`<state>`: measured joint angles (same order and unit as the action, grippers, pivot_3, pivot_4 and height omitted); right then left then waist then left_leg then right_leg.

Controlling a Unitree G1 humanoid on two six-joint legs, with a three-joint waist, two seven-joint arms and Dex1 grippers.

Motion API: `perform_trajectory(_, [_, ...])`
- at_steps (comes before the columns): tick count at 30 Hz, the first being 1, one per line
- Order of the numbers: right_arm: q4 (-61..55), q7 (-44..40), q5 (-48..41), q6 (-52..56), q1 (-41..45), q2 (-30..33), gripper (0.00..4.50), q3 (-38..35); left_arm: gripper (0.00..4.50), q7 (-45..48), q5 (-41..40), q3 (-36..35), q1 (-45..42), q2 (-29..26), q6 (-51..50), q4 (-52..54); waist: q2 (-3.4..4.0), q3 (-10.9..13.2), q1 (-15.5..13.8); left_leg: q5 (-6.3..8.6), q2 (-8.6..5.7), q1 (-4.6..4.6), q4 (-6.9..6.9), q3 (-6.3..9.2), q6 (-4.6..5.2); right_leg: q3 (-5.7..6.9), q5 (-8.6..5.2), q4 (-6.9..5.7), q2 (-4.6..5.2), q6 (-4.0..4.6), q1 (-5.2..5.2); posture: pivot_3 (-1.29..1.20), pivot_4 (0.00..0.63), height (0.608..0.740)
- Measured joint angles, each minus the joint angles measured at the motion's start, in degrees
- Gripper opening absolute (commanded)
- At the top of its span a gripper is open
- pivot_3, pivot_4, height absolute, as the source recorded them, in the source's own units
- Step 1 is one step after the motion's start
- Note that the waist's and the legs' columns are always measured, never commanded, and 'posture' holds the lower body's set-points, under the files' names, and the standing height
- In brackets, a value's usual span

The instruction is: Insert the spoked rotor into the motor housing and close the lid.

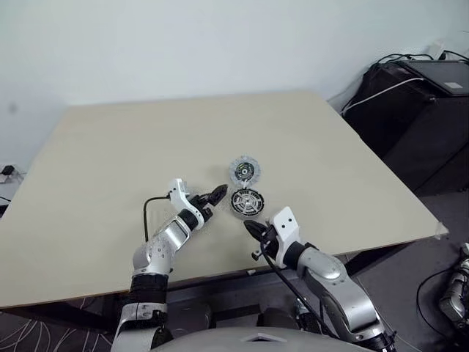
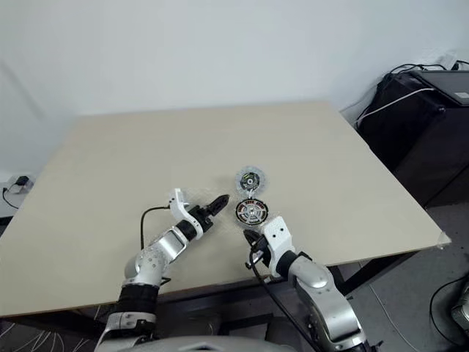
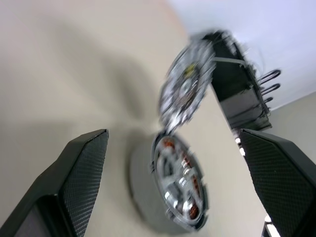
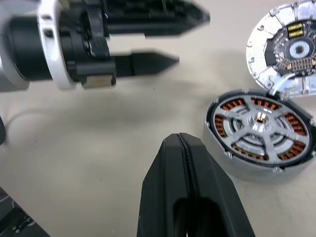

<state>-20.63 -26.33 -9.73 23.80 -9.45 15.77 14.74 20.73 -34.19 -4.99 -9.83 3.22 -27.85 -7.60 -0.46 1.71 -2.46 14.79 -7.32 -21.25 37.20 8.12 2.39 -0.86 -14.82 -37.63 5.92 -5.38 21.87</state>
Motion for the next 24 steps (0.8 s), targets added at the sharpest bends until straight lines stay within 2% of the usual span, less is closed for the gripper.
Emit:
perform_trajectory(1, [0.05,0.03,0.01,0.00,0.15,-0.02,0.00,0.00,4.48,0.79,1.84,1.23,0.65,-0.45,2.51,0.89,0.01,-0.01,-0.02,0.00,0.00,0.00,0.00,-0.01,0.00,-0.01,0.00,0.00,0.00,0.00,0.00,0.00,0.000,0.740])
perform_trajectory(5, [1.86,1.00,0.44,-0.26,1.80,-0.95,0.00,-0.10,4.48,3.27,16.42,7.64,6.44,-5.11,23.92,2.50,0.09,-0.05,0.12,0.00,0.12,0.05,-0.12,-0.17,-0.01,-0.16,0.06,0.04,-0.10,0.16,0.08,0.00,0.000,0.740])
perform_trajectory(8, [4.48,2.12,1.41,-0.87,3.35,-1.84,0.00,-0.12,3.91,4.52,22.91,8.60,9.83,-9.04,35.82,2.28,0.19,-0.10,-0.03,0.01,0.19,0.07,-0.13,-0.22,-0.01,-0.19,0.06,0.05,-0.17,0.18,0.09,0.00,0.000,0.740])
perform_trajectory(10, [6.52,2.84,2.19,-1.20,5.04,-2.09,0.00,-0.27,3.23,5.82,25.01,8.87,12.70,-11.27,40.93,1.82,0.29,-0.13,-0.07,0.02,0.20,0.07,-0.12,-0.27,0.00,-0.22,0.06,0.05,-0.18,0.18,0.08,0.00,0.000,0.740])
perform_trajectory(19, [20.18,5.34,5.72,-1.94,17.61,-3.73,0.00,-1.02,0.25,11.67,26.26,11.04,22.37,-15.66,47.54,1.12,0.45,-0.09,0.25,0.01,0.26,0.13,-0.10,-0.32,0.01,-0.27,0.13,0.02,-0.29,0.20,0.09,0.00,0.000,0.740])
perform_trajectory(20, [21.37,5.58,6.16,-1.96,18.89,-3.98,0.00,-1.31,0.05,12.03,26.23,11.27,23.28,-15.68,47.54,1.12,0.47,-0.08,0.25,0.01,0.28,0.13,-0.12,-0.31,0.01,-0.27,0.12,0.02,-0.31,0.20,0.11,0.00,0.000,0.740])
perform_trajectory(24, [25.84,6.55,6.90,-2.08,23.26,-5.71,0.00,-1.88,0.05,13.45,24.20,11.92,25.15,-15.64,46.47,2.77,0.57,-0.03,0.30,0.01,0.33,0.13,-0.13,-0.31,0.00,-0.28,0.11,-0.01,-0.35,0.24,0.14,0.00,0.000,0.740])
